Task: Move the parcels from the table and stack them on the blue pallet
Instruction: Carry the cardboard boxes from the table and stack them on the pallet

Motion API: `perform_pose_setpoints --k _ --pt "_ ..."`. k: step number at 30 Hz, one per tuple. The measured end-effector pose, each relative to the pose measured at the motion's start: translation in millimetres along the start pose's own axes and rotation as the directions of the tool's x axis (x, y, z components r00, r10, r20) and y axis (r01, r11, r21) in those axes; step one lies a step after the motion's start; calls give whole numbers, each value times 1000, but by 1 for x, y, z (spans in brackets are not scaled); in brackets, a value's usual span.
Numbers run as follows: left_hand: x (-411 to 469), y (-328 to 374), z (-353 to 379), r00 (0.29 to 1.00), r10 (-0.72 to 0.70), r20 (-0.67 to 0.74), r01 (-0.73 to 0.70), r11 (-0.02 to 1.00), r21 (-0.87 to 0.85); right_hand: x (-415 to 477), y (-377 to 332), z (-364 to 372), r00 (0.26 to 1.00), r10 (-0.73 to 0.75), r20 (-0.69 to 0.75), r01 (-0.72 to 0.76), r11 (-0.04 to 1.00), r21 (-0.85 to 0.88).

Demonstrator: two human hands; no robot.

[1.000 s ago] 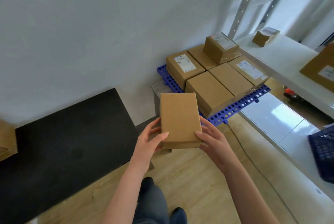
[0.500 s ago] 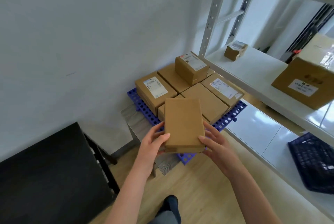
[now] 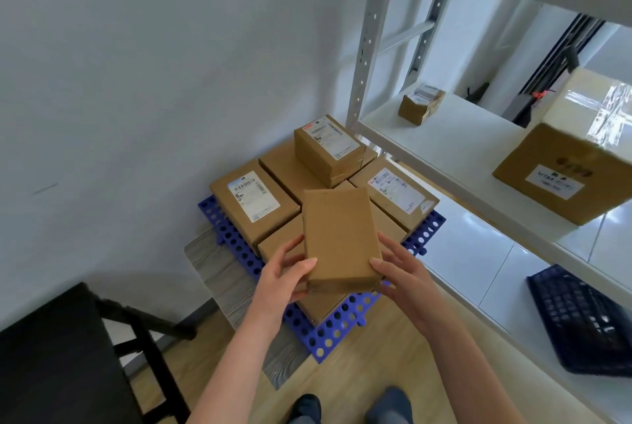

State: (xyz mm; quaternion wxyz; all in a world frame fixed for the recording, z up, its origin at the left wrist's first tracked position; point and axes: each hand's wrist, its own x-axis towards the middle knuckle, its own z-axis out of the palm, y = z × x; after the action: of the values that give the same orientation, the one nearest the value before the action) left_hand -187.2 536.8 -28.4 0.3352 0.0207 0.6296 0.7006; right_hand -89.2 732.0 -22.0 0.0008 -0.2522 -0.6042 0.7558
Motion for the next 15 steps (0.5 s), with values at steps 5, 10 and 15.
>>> perform_pose_setpoints --k 5,10,15 --pt "26 1 29 998 2 -64 -1 1000 18 29 -9 -32 999 22 41 -21 999 -31" --pt "49 4 70 983 4 -182 -7 1000 -16 61 -29 -71 988 39 150 -30 997 -64" --pt "70 9 109 953 32 -301 -54 996 -67 94 -57 -108 963 57 262 -25 992 -124"
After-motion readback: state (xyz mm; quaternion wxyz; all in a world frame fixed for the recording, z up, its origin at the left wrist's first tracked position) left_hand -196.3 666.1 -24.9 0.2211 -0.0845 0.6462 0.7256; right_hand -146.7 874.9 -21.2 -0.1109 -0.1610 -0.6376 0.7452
